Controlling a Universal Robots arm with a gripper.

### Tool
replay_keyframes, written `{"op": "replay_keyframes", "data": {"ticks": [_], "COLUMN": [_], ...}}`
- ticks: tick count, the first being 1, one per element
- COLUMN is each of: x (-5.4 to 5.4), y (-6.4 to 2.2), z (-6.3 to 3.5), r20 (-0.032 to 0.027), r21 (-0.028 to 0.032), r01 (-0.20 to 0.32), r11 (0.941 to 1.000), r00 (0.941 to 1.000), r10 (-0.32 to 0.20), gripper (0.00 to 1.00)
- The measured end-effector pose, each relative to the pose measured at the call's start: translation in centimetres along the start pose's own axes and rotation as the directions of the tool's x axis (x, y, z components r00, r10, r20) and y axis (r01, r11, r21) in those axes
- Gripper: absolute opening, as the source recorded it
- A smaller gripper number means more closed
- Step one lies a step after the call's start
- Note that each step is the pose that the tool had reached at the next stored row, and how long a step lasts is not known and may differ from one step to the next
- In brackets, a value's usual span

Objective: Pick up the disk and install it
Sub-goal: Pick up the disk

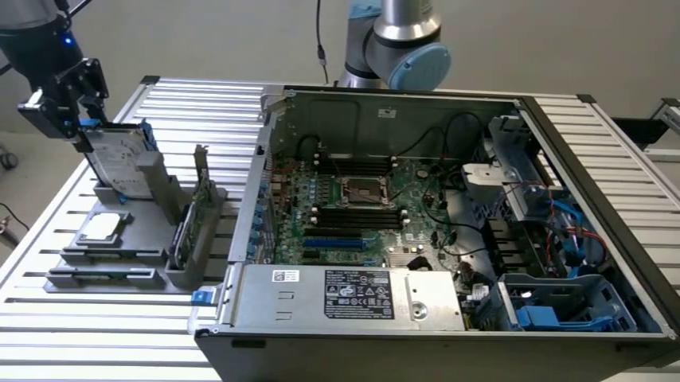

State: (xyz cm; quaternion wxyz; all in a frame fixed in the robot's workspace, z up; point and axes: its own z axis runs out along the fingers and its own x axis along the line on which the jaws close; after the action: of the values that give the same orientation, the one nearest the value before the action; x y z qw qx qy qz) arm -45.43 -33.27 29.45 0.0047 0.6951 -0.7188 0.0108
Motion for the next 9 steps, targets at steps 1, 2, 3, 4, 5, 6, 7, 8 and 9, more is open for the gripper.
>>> {"op": "replay_keyframes", "data": {"ticks": [1,2,3,4,5,6,7,8,9], "x": [0.0,0.0,0.0,0.0,0.0,0.0,0.0,0.0,0.0], "y": [0.02,0.03,0.03,0.04,0.04,0.04,0.04,0.04,0.04], "z": [0.01,0.01,0.02,0.02,0.03,0.05,0.06,0.08,0.09], "r20": [0.0,-0.0001,-0.0001,-0.0002,-0.0002,-0.0001,-0.0001,-0.0001,-0.0001], "r21": [0.0,-0.0001,-0.0001,-0.0003,-0.0003,-0.0002,-0.0001,0.0002,0.0003], "r01": [-0.002,-0.003,-0.005,-0.007,-0.008,-0.009,-0.01,-0.01,-0.011], "r11": [1.0,1.0,1.0,1.0,1.0,1.0,1.0,0.9999,0.9999], "r00": [1.0,1.0,1.0,1.0,1.0,1.0,1.0,0.9999,0.9999], "r10": [0.002,0.003,0.005,0.007,0.008,0.009,0.01,0.01,0.011], "gripper": [0.6,0.6,0.6,0.6,0.6,0.6,0.6,0.6,0.6]}}
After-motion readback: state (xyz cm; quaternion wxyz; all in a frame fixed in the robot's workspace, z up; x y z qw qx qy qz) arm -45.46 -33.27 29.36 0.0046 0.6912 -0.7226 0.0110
